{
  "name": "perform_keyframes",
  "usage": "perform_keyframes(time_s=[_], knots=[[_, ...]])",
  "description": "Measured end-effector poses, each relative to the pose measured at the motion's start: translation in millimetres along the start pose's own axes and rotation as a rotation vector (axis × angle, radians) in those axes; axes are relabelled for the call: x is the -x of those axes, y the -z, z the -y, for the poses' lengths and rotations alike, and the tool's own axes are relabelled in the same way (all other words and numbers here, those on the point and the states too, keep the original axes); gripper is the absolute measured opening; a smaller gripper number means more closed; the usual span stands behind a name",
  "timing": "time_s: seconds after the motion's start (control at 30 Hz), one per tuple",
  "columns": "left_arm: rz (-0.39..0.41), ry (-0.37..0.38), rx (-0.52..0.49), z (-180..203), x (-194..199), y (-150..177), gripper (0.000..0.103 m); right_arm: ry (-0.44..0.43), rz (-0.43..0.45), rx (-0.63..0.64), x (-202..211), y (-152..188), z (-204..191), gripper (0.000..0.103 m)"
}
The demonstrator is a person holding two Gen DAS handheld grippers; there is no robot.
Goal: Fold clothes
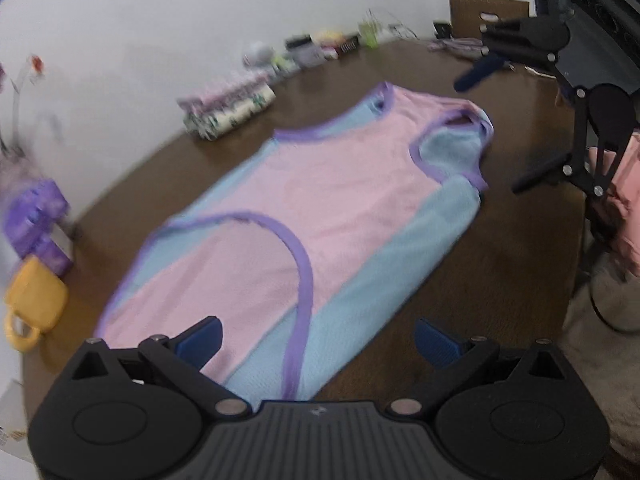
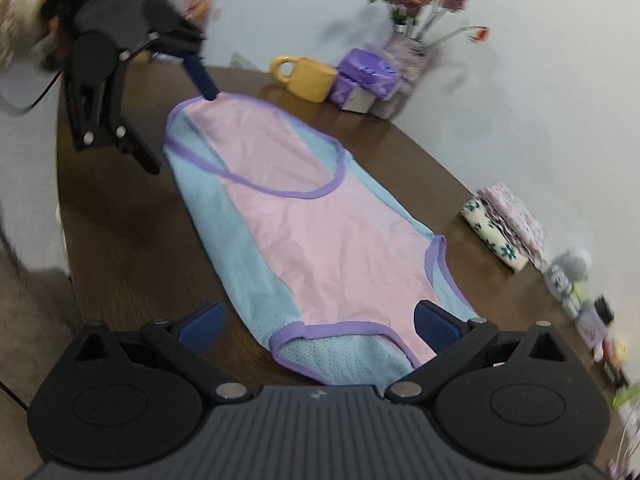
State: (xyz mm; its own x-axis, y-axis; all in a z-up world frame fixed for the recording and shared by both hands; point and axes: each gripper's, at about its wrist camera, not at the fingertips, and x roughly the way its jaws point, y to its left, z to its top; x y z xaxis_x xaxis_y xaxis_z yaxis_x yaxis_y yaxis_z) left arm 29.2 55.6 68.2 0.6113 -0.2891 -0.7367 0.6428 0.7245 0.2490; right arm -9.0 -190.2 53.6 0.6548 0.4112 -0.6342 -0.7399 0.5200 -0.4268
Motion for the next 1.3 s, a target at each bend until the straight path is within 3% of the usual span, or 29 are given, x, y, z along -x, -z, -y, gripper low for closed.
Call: perform_keyframes(time_s=[0.1,0.3,0.37,0.5,0.63,0.73,0.97,1.2,1.3], knots=[[-0.014,0.015,0.008,-9.4,-3.7,0.2,0.102,-0.018,-0.021,0.034,-5.6,-4.2,2.2,0.102],[-0.023,-0.002,-0.085,-4.2,-3.1,-7.1,0.101,-0.101,-0.066,0.139,-15.3,-11.2,0.9,0.097],[-0.034,0.011,-0.112,-1.5,-5.0,-9.4,0.093,-0.117,-0.080,0.164,-19.2,-13.5,0.2,0.095],[-0.044,0.053,-0.150,1.3,-10.3,-9.4,0.090,-0.139,-0.101,0.166,-25.7,-17.3,4.1,0.089],[-0.056,0.063,-0.223,7.1,-14.8,-8.7,0.074,-0.159,-0.118,0.199,-29.5,-18.5,5.4,0.069],[-0.076,0.082,-0.259,10.4,-18.1,-8.1,0.061,-0.189,-0.130,0.214,-33.2,-18.2,5.5,0.068],[-0.090,0.098,-0.268,12.2,-23.3,-6.2,0.050,-0.211,-0.138,0.250,-37.1,-15.8,0.6,0.067],[-0.100,0.092,-0.273,12.1,-24.0,-6.8,0.042,-0.224,-0.134,0.276,-38.9,-15.7,-0.5,0.058],[-0.106,0.098,-0.283,12.0,-23.9,-7.0,0.033,-0.231,-0.145,0.278,-40.5,-14.5,-0.6,0.049]])
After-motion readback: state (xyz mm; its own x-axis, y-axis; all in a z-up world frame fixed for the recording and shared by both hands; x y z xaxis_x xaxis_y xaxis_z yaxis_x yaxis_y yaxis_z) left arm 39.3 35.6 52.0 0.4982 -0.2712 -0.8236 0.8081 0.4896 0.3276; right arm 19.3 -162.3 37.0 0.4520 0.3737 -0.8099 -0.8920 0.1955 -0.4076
